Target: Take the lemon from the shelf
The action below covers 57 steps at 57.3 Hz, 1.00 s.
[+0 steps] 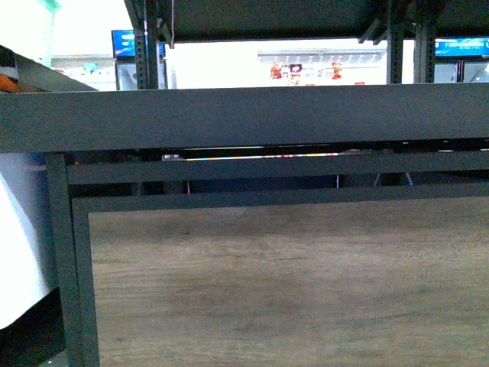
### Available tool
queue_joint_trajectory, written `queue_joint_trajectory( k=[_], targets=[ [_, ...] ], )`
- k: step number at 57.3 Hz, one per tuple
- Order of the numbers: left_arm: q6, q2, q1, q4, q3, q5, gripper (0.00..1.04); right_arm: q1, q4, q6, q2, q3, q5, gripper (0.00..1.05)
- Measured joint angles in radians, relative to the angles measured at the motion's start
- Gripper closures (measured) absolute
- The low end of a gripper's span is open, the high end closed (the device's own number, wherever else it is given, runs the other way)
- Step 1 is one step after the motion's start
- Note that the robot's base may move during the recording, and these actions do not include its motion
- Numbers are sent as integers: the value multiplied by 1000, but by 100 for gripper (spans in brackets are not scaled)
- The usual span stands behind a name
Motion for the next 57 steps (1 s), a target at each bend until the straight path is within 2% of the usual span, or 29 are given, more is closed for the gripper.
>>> queue_joint_trajectory(
  k=[57],
  targets=[
    [0, 0, 0, 0, 0, 0, 8, 0, 0, 0, 0, 0, -1, 7]
  ],
)
